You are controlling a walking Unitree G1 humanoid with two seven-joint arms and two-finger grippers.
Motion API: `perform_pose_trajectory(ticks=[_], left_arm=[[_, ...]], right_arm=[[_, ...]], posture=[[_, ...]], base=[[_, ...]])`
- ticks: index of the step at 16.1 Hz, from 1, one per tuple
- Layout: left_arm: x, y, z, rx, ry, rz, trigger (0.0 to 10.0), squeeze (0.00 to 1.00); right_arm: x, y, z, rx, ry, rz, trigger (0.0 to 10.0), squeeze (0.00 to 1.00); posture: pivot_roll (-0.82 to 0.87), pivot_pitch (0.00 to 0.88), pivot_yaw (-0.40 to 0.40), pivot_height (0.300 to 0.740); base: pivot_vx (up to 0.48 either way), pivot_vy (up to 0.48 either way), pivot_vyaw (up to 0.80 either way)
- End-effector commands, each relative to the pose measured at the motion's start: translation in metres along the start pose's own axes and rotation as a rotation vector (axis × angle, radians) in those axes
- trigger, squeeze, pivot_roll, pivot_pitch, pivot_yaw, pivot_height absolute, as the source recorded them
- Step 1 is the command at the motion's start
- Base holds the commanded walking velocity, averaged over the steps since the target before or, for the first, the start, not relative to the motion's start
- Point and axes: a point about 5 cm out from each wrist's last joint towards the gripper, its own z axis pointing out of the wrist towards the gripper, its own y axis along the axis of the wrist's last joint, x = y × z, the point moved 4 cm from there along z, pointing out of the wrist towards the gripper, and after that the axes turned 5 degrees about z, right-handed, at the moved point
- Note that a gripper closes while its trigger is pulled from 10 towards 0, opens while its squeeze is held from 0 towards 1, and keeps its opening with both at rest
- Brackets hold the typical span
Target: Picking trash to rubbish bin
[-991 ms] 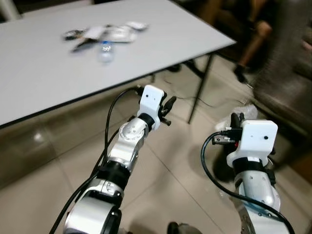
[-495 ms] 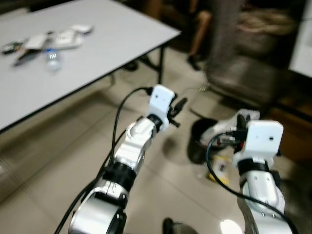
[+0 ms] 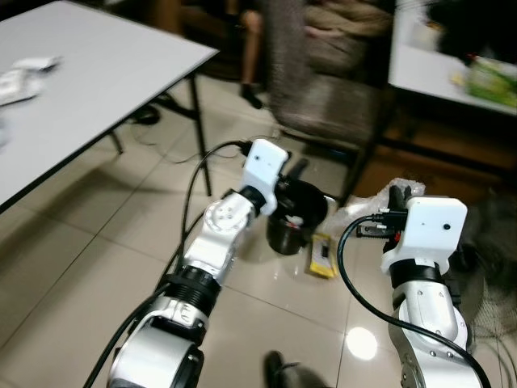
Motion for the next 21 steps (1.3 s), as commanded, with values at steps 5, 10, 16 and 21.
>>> perform_pose_trajectory(ticks=[5,10,16,21], left_arm=[[0.044,-0.024,-0.022,0.068,0.19,-0.032,10.0,0.0],[0.065,-0.051,-0.05,0.145,0.286,-0.012,10.0,0.0],[0.071,-0.057,-0.06,0.16,0.313,0.023,10.0,0.0],[0.066,-0.055,-0.059,0.143,0.282,0.053,10.0,0.0]], right_arm=[[-0.016,-0.002,-0.004,-0.003,-0.047,-0.014,10.0,0.0],[-0.049,-0.012,-0.022,0.026,-0.136,-0.055,10.0,0.0],[-0.084,-0.027,-0.046,0.082,-0.256,-0.044,10.0,0.0],[-0.072,-0.039,-0.043,0.1,-0.227,-0.014,10.0,0.0]], posture=[[0.03,0.104,-0.011,0.74],[0.05,0.113,-0.012,0.74],[0.05,0.129,0.0,0.74],[0.06,0.147,0.002,0.74]], base=[[0.0,0.0,-0.76],[0.0,0.0,-0.76],[0.0,0.0,-0.75],[0.0,0.0,0.0]])
